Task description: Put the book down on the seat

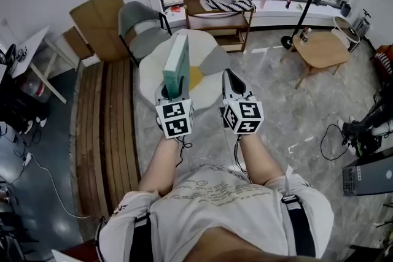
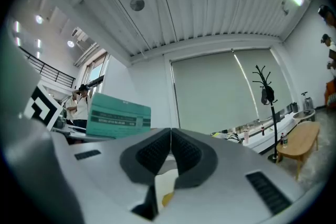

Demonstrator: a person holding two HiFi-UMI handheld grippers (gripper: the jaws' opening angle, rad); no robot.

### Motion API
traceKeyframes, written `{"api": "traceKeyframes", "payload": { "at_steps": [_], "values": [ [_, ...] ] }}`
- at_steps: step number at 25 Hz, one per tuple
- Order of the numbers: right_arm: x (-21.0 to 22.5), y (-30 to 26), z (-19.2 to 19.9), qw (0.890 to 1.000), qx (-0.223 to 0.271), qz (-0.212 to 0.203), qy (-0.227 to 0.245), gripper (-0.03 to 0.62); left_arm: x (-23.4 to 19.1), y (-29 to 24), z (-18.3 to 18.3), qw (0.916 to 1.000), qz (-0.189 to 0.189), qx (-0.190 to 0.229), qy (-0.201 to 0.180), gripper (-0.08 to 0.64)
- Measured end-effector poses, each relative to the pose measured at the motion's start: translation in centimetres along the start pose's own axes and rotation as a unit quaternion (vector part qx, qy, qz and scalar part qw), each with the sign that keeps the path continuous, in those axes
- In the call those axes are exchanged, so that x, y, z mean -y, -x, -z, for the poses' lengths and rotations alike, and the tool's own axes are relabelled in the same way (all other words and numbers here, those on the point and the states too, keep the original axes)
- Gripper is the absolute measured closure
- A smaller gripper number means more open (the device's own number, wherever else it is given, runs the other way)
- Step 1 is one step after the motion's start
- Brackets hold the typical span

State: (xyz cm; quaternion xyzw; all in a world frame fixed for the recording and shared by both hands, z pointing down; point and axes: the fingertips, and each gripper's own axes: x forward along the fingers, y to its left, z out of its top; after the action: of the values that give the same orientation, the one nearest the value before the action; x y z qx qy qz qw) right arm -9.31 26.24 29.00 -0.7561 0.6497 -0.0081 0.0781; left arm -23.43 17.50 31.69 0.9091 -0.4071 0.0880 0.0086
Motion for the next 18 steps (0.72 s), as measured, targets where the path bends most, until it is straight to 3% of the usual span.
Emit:
{"api": "traceKeyframes", "payload": {
  "at_steps": [9, 18],
  "values": [
    [2.5, -0.1, -0.3, 1.0, 0.003, 0.0, 0.005, 0.563, 1.6, -1.6, -0.2, 1.0, 0.0, -0.001, 0.001, 0.402],
    [8.2, 0.7, -0.6, 1.0, 0.002, -0.008, 0.01, 0.563, 7.2, -4.1, -0.8, 1.0, 0.007, 0.006, 0.002, 0.4]
  ]
}}
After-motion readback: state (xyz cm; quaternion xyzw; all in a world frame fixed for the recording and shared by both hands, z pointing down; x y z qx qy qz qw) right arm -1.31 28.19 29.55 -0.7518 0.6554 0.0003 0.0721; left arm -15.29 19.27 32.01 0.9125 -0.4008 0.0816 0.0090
